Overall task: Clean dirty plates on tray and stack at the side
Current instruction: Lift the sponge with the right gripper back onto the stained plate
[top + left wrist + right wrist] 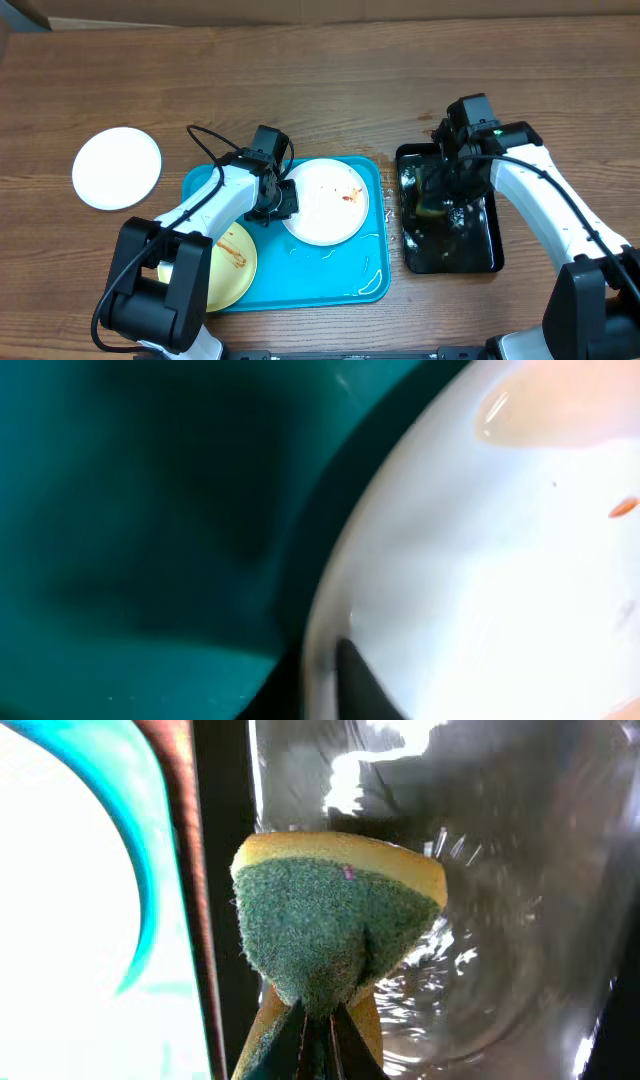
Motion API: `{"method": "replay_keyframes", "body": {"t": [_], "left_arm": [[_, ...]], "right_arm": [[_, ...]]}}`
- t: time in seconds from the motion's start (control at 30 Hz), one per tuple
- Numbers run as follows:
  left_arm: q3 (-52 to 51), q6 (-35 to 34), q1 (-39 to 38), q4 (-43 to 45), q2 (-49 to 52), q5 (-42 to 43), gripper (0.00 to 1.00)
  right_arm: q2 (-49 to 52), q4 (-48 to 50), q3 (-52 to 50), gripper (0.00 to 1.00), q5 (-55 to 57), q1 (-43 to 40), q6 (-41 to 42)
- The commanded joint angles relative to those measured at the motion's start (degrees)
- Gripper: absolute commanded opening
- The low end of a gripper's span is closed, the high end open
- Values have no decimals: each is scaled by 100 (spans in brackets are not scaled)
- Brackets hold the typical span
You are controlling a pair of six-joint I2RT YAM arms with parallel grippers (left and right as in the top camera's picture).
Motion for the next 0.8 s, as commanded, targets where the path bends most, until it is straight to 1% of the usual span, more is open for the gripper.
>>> {"method": "replay_keyframes", "body": {"t": [0.0, 0.07, 0.17, 0.37, 0.47, 0.67, 0.77], "left_arm": [[-140, 68, -9, -7, 116, -4, 4], [-140, 72, -7, 2, 116, -4, 4], [-140, 184, -7, 13, 116, -4, 4], [-140, 216, -9, 11, 116, -2, 4], [-140, 216, -9, 13, 116, -4, 4], [-140, 219, -7, 28, 116, -4, 4], [-140, 216, -9, 35, 116, -2, 4]], "right_arm": [[-48, -76, 46, 4, 129, -15, 116], [-48, -72, 46, 4, 234, -15, 140], [-48, -52, 46, 4, 280, -17, 549], [-48, 127, 46, 4, -802, -15, 568], [-48, 179, 46, 4, -1132, -9, 564], [-48, 728, 46, 4, -2662, 116, 501], [-46, 1156, 44, 4, -2647, 448, 514]]}}
